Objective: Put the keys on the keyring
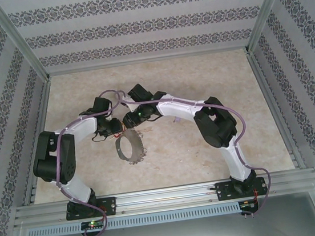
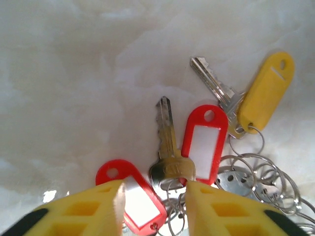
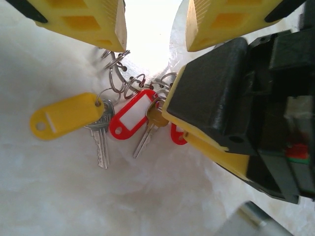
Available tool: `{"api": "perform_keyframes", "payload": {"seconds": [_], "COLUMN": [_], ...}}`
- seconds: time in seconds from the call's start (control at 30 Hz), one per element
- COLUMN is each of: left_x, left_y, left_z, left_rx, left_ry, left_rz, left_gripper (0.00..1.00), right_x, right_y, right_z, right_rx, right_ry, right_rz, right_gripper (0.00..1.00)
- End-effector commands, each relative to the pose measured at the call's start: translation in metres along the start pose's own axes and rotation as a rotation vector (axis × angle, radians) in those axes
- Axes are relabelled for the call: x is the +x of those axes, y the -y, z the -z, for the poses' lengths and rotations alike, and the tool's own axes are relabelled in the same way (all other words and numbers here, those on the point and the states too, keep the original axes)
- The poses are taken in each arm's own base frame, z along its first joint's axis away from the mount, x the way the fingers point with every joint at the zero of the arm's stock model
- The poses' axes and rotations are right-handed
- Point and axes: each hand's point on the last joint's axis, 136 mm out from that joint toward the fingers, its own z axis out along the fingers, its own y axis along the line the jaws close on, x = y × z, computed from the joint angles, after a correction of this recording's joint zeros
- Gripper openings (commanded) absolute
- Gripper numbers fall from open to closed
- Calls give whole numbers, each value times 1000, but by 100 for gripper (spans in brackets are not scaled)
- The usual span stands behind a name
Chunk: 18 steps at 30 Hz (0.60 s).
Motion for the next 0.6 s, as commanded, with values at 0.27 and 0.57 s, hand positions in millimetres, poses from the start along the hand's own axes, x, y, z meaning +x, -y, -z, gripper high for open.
{"api": "perform_keyframes", "payload": {"seconds": [0.27, 0.57], "left_x": [3, 0], "left_y": [30, 49], "left_z": [32, 14], "left_rx": [-30, -13], "left_ry": [11, -10], "left_rz": [-203, -252], "left_gripper": [46, 36], "right_x": [-9, 7], "right_y": [20, 50], "right_z": [47, 73], "right_rx": [38, 90], "right_ry": [109, 140], "right_rz": [-59, -112], "right_gripper": [54, 61]}}
